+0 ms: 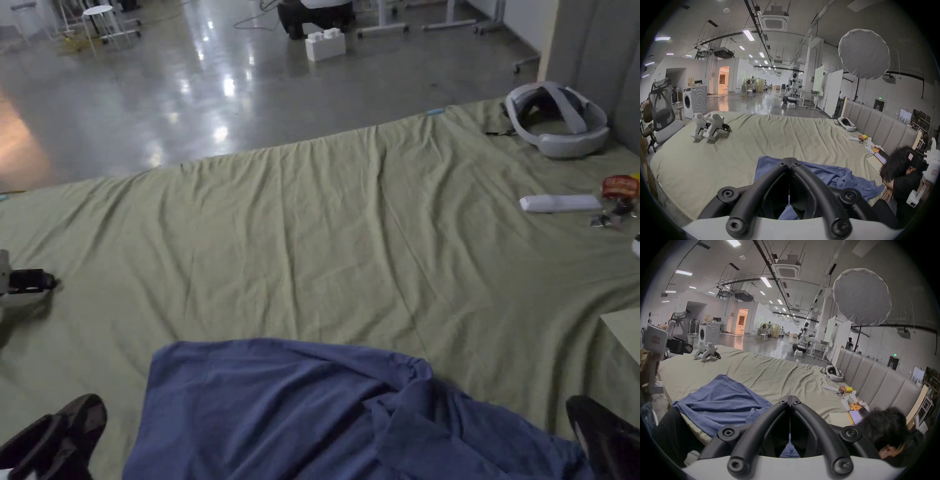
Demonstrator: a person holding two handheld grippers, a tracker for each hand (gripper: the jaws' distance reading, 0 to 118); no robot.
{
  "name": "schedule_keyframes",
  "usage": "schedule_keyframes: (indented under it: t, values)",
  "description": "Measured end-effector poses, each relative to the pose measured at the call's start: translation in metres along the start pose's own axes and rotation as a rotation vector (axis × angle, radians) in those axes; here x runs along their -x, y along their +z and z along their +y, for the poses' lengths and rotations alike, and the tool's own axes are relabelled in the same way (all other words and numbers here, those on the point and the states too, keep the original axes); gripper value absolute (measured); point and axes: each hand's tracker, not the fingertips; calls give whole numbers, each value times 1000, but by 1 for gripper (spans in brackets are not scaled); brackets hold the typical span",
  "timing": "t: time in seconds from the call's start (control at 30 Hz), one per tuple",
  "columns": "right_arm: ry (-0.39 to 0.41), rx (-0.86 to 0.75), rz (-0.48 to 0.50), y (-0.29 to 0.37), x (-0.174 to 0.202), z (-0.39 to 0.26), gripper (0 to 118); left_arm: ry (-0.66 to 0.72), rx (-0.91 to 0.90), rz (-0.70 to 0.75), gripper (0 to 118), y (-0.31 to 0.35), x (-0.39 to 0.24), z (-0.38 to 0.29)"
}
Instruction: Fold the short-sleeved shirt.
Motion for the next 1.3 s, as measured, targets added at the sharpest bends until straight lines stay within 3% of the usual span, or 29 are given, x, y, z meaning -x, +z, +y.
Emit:
schedule_keyframes:
  t: [0.03,0.07,0.1,0.23,0.47,0.53,0.63,0.7,0.8,0.87,0.9,1.03,1.07,1.1,1.13,1.17,1.2,1.27,1.3]
  values:
    - [-27,26,23,-3,-3,-4,2,20,32,-10,30,-11,7,-1]
    - [-39,48,24,-6,-3,-7,2,46,82,-31,60,-25,15,1]
    - [-46,64,24,-8,-4,-12,2,66,141,-49,76,-41,22,3]
    - [-79,157,45,-15,-8,-28,2,119,290,-63,76,-129,48,8]
    - [-168,297,7,-26,-21,-53,2,100,457,46,76,-283,84,-14]
    - [-183,325,-8,-28,-25,-57,2,81,531,148,76,-312,91,-27]
    - [-197,358,-34,-30,-30,-63,2,55,606,166,76,-332,98,-45]
    - [-201,378,-36,-31,-34,-67,2,66,593,133,71,-334,97,-56]
    - [-198,413,-47,-35,-36,-73,2,-57,577,144,56,-332,81,-58]
    - [-199,425,-49,-39,-37,-75,2,-97,585,146,23,-330,73,-55]
    - [-201,428,-51,-39,-39,-77,2,-139,593,158,16,-332,67,-54]
    - [-245,429,-69,-49,-48,-72,3,-220,666,186,10,-348,57,-57]
    - [-267,433,-78,-55,-52,-70,4,-166,696,180,10,-353,57,-58]
    - [-289,443,-80,-60,-57,-68,9,-114,726,185,10,-358,60,-57]
    - [-327,452,-83,-66,-64,-66,25,-95,754,188,10,-362,62,-52]
    - [-369,464,-87,-74,-71,-65,52,-110,769,199,10,-366,62,-48]
    - [-404,478,-79,-81,-77,-66,69,-122,785,198,10,-368,60,-47]
    - [-501,518,-39,-101,-91,-70,90,-170,821,197,10,-365,48,-42]
    - [-533,542,-19,-110,-96,-73,90,-177,831,195,10,-367,46,-40]
